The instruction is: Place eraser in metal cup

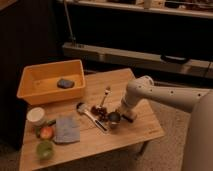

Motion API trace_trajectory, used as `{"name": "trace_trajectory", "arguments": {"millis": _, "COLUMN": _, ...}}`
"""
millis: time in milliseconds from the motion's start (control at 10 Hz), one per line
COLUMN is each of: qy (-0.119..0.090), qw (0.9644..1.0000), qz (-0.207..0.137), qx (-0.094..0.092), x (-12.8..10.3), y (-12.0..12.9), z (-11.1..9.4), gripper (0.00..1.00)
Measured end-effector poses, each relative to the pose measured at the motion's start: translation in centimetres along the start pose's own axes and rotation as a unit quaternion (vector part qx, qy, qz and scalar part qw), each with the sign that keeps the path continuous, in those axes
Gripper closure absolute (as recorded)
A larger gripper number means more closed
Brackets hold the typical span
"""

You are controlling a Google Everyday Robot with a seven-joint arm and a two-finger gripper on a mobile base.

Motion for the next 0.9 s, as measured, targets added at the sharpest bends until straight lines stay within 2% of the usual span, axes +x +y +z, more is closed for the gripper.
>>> {"name": "trace_trajectory", "arguments": {"millis": 200, "qy": 0.009, "qw": 1.0, "qz": -0.002, "qx": -0.001, "x": -0.1, "y": -0.1, "z": 1.2, "gripper": 0.35}}
{"name": "trace_trajectory", "arguments": {"millis": 500, "qy": 0.025, "qw": 0.9996, "qz": 0.013, "qx": 0.004, "x": 0.5, "y": -2.2, "z": 3.4, "gripper": 0.36}}
{"name": "trace_trajectory", "arguments": {"millis": 700, "qy": 0.02, "qw": 0.9993, "qz": 0.032, "qx": -0.004, "x": 0.3, "y": -3.1, "z": 4.1, "gripper": 0.54}}
{"name": "trace_trajectory", "arguments": {"millis": 900, "qy": 0.02, "qw": 0.9993, "qz": 0.033, "qx": -0.002, "x": 0.5, "y": -3.3, "z": 3.7, "gripper": 0.74}}
